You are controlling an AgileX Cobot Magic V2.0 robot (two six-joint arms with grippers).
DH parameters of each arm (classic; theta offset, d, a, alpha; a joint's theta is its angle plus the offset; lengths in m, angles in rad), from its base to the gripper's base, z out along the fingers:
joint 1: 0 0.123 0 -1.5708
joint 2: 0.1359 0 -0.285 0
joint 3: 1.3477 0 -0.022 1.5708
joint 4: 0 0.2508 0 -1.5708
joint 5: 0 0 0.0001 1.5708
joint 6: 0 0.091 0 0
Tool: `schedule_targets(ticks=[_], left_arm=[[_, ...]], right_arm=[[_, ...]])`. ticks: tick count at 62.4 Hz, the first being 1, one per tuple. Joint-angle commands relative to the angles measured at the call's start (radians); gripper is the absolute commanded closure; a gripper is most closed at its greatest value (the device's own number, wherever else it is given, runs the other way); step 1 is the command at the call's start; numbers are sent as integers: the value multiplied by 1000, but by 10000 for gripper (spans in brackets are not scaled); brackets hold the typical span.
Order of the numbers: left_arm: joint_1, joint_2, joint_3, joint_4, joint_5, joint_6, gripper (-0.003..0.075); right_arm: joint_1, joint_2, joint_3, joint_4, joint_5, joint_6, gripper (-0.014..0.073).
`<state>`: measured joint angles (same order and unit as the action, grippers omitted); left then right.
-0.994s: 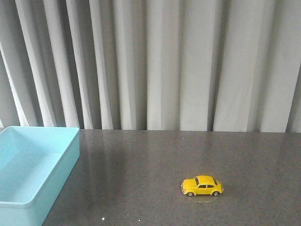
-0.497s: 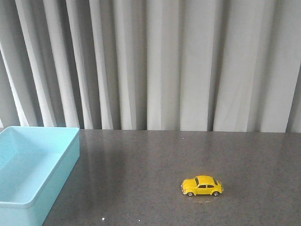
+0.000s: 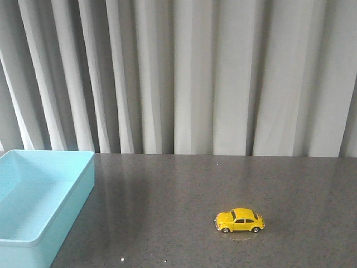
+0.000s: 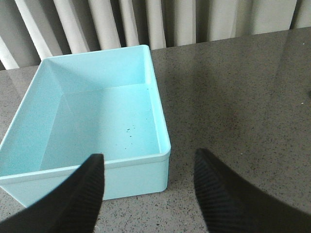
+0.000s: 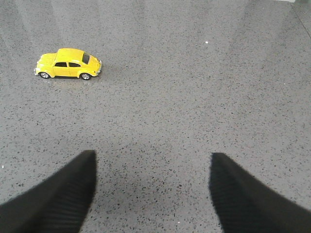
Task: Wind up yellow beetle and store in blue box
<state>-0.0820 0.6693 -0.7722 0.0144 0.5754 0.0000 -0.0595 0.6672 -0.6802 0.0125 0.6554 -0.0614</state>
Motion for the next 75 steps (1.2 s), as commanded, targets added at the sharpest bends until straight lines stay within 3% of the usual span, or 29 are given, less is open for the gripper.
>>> schedule_targets(ticks=[1, 13, 33, 44, 58, 75], left_arm=[[1, 4, -29, -4, -42, -6, 246], [1, 42, -58, 13, 1, -9, 248], [1, 254, -224, 13, 73, 6, 248], [3, 298, -245, 6, 74, 20, 248], [85, 352, -245, -14, 73, 59, 248], [121, 361, -245, -137, 161, 147, 248]], right_arm=[[-8, 8, -34, 35, -44, 5, -6], [0, 52, -62, 125, -45, -57, 8], [1, 360, -267, 356, 142, -262, 15], [92, 508, -371, 292, 145, -245, 15], [199, 711, -555, 116, 153, -85, 15], [206, 944, -779, 129, 193, -37, 15]])
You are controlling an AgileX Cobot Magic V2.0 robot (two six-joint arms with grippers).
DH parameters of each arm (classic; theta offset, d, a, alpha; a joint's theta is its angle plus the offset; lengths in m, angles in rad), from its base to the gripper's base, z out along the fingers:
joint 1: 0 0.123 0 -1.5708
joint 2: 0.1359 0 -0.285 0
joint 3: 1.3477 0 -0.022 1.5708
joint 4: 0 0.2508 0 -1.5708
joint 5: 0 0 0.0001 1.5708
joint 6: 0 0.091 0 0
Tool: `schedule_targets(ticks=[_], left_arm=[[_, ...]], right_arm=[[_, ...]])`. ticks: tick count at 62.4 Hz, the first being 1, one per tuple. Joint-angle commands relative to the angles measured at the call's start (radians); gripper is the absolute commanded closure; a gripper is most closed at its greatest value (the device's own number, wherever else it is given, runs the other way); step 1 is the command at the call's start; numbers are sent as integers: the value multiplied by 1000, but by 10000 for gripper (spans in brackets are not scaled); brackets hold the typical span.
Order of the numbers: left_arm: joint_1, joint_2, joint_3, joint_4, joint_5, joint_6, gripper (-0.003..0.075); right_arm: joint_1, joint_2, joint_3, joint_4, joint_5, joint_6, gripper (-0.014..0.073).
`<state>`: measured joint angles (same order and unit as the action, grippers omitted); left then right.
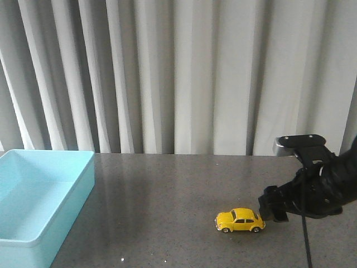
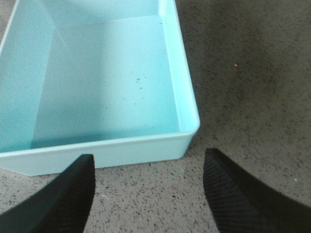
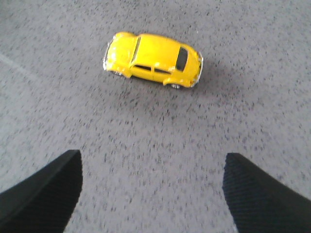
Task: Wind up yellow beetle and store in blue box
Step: 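Lower the right gripper over the yellow toy car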
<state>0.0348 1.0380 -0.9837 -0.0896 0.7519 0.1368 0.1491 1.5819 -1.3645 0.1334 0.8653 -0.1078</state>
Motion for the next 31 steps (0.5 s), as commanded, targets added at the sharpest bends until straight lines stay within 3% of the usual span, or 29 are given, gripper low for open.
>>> schedule_targets(ticks=[1, 31], left_arm=[[4, -8, -33, -33, -11, 10, 248], [4, -8, -33, -29, 3, 8, 248]], right_arm=[[-3, 47, -107, 10, -12, 9, 15], [-3, 438, -543, 35, 178, 67, 15]])
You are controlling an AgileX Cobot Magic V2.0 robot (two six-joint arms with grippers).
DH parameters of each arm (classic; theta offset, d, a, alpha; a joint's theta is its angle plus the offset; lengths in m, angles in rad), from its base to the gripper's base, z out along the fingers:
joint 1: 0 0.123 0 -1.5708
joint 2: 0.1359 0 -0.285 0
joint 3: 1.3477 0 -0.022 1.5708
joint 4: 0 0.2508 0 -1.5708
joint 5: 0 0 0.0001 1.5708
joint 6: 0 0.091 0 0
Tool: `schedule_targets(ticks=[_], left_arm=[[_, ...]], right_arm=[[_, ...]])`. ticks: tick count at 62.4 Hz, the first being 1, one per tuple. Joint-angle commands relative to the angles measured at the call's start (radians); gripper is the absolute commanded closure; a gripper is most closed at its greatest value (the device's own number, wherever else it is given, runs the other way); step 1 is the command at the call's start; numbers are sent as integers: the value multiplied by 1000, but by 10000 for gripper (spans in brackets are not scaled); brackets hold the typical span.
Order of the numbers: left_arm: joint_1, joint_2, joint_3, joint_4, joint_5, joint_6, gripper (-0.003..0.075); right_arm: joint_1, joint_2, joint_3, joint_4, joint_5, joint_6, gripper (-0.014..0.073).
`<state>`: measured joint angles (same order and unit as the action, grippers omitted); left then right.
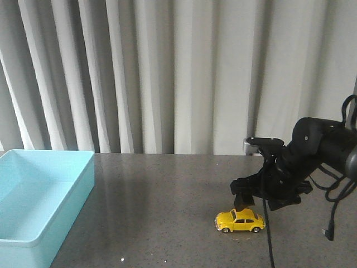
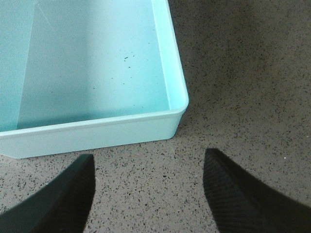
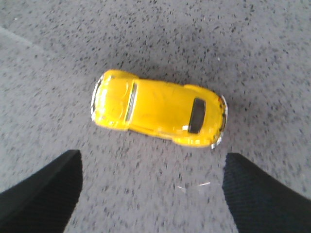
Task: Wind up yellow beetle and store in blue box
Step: 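Lower the right gripper over the yellow toy car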
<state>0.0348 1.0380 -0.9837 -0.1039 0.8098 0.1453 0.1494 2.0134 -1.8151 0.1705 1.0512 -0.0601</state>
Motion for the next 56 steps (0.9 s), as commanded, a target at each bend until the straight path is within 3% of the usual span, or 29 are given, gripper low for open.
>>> schedule_targets(ticks=[1, 16, 37, 56], left_arm=[[4, -8, -33, -15, -57, -1, 248], [4, -8, -33, -15, -58, -1, 248], [4, -8, -33, -15, -56, -1, 248], [4, -8, -33, -6, -53, -1, 248]], right_arm=[[-3, 16, -103, -2, -4, 25, 15], [-3, 139, -231, 0, 62, 50, 15], [-4, 189, -236, 3, 86, 106, 15], [-43, 189, -236, 5, 144, 71, 15]])
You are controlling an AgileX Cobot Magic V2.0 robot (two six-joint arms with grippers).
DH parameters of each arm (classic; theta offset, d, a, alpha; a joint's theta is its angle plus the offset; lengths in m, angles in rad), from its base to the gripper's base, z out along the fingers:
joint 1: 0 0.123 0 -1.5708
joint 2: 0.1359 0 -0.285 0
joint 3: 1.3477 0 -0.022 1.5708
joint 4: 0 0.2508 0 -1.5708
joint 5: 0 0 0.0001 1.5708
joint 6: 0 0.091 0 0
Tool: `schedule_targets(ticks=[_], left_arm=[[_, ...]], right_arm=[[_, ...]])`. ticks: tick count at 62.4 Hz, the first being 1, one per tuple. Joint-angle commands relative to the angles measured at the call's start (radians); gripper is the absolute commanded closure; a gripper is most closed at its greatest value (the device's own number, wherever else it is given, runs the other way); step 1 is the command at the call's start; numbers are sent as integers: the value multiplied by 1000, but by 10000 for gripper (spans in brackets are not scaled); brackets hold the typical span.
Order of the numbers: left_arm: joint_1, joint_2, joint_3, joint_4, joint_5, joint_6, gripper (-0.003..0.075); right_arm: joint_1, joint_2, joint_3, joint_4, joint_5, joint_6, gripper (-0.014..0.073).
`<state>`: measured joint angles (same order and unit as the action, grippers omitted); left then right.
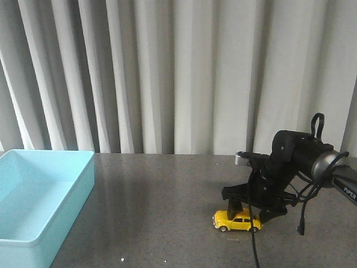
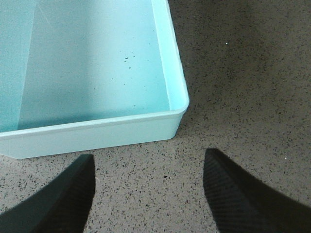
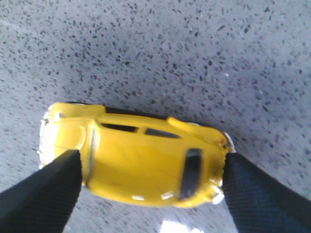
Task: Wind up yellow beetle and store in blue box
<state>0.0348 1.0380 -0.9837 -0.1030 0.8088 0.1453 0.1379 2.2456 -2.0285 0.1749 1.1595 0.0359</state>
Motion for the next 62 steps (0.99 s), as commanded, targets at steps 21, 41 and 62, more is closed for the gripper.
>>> schedule_targets(ticks=[21, 41, 62], left_arm=[[4, -8, -33, -7, -39, -1, 248], [4, -8, -33, -7, -35, -1, 248], [4, -8, -33, -7, -34, -1, 248]], right_arm=[[-192, -44, -23, -10, 89, -106, 15], [-311, -44, -23, -3, 85, -259, 15], [-342, -46, -75, 68, 103, -324, 15]])
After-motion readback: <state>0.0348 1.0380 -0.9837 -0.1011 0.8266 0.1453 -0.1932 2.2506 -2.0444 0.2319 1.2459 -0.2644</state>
